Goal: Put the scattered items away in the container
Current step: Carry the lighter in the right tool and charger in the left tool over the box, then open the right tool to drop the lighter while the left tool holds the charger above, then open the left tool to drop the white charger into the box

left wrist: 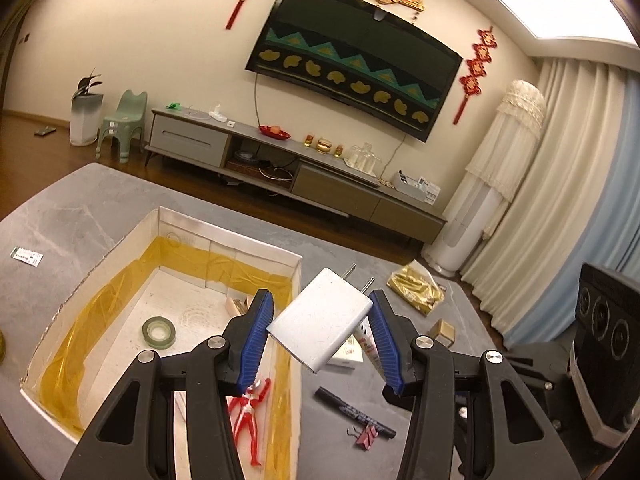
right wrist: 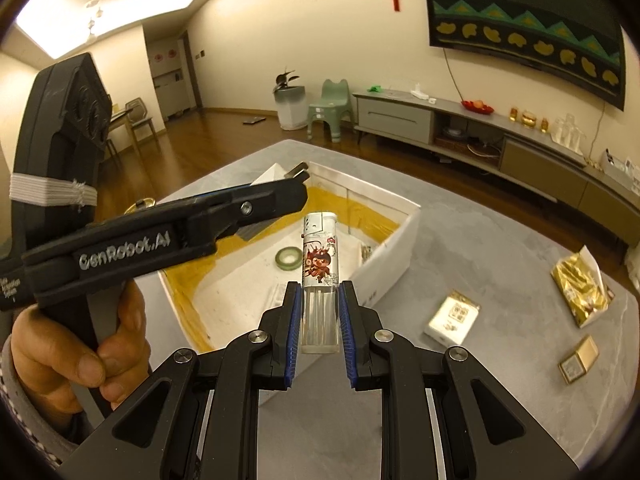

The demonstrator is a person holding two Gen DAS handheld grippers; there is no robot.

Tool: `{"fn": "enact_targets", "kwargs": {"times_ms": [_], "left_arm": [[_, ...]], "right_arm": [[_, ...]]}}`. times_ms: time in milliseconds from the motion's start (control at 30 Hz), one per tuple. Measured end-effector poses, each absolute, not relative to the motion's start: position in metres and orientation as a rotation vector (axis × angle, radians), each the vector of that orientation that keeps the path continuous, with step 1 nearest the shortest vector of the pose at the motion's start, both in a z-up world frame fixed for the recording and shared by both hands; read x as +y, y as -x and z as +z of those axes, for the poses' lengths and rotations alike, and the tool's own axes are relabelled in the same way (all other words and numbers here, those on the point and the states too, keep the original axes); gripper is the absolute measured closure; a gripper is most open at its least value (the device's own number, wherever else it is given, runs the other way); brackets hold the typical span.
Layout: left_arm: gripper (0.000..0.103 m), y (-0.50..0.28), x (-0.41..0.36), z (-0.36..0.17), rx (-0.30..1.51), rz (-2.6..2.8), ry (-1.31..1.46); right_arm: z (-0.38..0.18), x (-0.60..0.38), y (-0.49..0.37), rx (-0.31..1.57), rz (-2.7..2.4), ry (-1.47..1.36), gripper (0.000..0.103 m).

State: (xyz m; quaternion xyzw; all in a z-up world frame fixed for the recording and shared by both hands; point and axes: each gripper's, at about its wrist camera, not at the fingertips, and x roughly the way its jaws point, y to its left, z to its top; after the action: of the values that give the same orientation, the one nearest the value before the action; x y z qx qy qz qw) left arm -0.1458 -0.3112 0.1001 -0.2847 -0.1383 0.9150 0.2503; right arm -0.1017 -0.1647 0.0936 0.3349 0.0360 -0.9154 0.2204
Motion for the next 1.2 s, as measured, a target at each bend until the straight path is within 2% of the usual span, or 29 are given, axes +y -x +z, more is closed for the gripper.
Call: {"fn": "enact_targets", "kwargs": {"times_ms": [400, 867, 1200], "left_arm": [[0.053, 0.194, -0.343, 0.088, -0.589, 2.465, 0.853], [0.053, 0.247, -0.374, 0.059, -0.871, 2.354, 0.958], [0.053, 0.276, -0.369, 0.036, -0.969, 2.361, 1.096]], "right_arm": [[0.099, -0.185, 0.134, 0.137, -2.502, -0.921, 0.083], [0.078, -0.212, 0.177, 0.108, -2.402, -1.031, 0.083], [0.062, -0.226, 0.214, 0.128, -2.361, -1.125, 0.084]]}}
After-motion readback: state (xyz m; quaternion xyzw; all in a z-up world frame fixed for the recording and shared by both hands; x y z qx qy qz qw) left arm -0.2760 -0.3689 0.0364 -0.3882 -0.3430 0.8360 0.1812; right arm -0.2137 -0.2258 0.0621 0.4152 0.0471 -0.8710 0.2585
